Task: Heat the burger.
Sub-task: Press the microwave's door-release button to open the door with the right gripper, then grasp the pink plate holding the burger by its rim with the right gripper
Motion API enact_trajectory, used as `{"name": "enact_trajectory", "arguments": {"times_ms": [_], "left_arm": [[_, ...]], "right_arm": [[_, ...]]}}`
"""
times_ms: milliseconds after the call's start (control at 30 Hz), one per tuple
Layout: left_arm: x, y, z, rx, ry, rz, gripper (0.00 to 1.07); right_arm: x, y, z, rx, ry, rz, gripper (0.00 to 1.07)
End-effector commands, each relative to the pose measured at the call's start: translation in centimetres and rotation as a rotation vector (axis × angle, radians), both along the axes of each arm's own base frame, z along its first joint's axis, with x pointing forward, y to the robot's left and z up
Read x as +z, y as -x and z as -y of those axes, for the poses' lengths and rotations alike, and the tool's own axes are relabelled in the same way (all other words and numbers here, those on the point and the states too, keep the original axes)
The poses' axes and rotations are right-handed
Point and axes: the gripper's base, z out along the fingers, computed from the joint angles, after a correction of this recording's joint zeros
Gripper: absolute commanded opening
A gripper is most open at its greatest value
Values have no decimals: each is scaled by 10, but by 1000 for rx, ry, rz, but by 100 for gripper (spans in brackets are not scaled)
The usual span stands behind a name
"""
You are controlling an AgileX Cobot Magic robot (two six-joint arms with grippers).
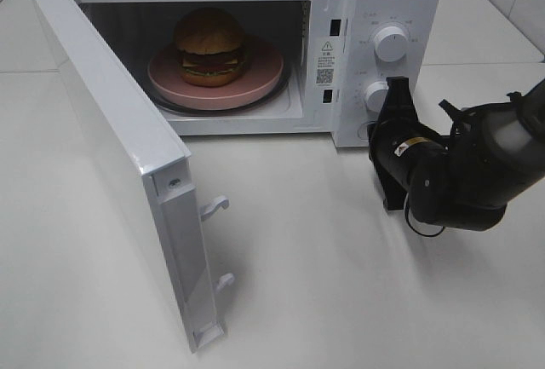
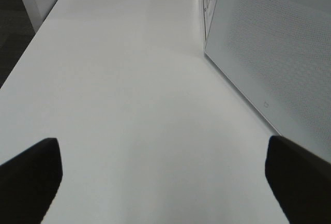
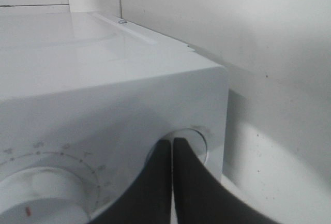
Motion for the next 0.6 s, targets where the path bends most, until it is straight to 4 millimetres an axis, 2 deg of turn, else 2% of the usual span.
{"name": "enact_trajectory", "arguments": {"times_ms": [33, 267, 333, 467, 500, 600], "left_arm": [[1, 0, 0, 5, -2, 18, 101], [1, 0, 0, 5, -2, 18, 101], [1, 0, 0, 5, -2, 18, 101], [1, 0, 0, 5, -2, 18, 101], [1, 0, 0, 5, -2, 18, 101], [1, 0, 0, 5, -2, 18, 101]], "right_arm": [[15, 9, 0, 9, -23, 58, 0], [25, 32, 4, 50, -17, 38, 0], [34, 43, 6, 96, -9, 28, 0], [47, 52, 7, 152, 18, 18, 0], [55, 58, 7, 206, 75, -8, 0], [65, 66, 7, 298, 177, -75, 0]]}}
